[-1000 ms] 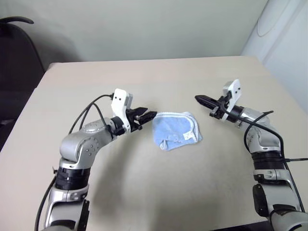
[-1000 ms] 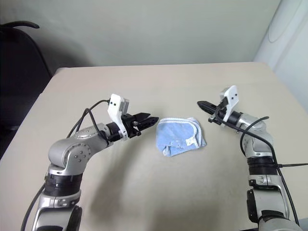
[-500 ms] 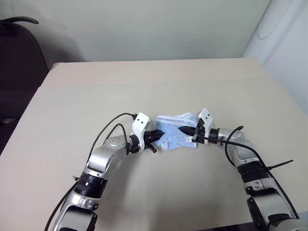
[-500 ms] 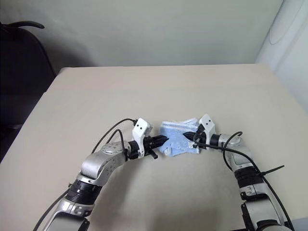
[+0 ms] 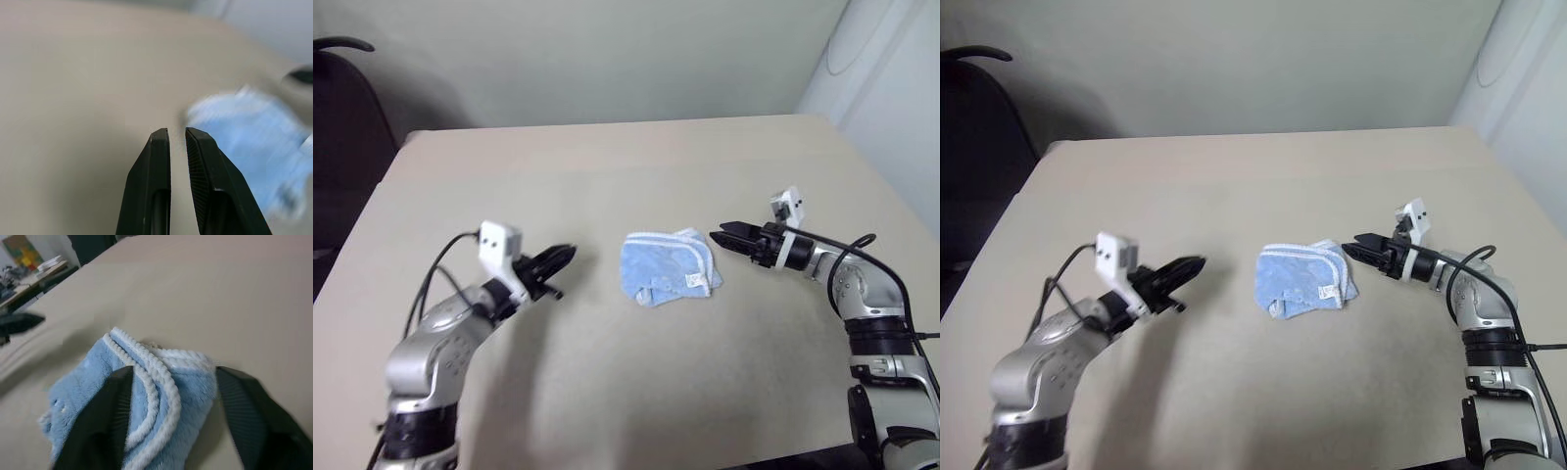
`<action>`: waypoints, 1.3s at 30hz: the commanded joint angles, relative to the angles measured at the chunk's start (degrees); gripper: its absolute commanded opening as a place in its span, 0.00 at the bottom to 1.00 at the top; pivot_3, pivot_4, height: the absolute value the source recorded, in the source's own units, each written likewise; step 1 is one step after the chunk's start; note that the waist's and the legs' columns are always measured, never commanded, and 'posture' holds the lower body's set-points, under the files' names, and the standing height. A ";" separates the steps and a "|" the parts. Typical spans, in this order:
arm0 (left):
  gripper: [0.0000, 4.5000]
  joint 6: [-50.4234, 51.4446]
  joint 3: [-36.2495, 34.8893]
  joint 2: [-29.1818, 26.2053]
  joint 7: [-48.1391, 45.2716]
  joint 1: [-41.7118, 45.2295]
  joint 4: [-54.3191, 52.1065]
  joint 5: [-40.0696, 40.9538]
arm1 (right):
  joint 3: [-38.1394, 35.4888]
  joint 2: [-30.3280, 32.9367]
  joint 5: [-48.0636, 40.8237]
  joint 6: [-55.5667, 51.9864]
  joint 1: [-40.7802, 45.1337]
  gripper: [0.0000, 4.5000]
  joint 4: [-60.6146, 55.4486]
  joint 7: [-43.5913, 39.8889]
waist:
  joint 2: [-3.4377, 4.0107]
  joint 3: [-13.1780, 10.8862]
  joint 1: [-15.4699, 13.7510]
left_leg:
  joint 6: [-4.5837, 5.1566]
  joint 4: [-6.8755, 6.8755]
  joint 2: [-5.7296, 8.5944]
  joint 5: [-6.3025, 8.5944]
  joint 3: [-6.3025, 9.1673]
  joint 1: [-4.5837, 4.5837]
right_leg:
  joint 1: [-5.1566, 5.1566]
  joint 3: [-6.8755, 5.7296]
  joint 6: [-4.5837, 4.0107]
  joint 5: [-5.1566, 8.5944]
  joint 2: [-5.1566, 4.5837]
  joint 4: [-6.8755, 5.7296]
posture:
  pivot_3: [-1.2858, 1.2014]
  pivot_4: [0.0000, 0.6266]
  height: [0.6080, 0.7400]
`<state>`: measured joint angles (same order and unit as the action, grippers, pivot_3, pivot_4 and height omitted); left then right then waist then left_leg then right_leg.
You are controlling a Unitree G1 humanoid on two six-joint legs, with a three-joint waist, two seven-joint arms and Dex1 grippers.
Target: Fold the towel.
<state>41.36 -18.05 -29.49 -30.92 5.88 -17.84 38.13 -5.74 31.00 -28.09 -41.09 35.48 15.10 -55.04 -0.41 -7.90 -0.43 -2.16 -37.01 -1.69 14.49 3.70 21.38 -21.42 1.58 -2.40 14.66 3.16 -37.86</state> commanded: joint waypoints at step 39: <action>0.14 -0.50 -3.46 1.83 5.99 -15.81 -14.26 7.67 | 7.46 -5.29 8.22 1.77 10.26 0.32 20.10 -9.92 | 0.02 -0.01 0.45 | 0.21 0.09 -0.02 0.26 0.02 -0.09 | -0.14 0.05 -0.29 -0.09 0.00 -0.16 | 0.52 0.24 1.00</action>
<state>42.40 -21.54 -27.92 -24.89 -10.05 -30.91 45.71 4.14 24.40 -18.39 -38.28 45.86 37.67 -65.22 -0.39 -7.91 0.02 -1.95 -36.92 -1.71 14.75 3.71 21.29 -21.56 1.63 -2.69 14.57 3.16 -38.02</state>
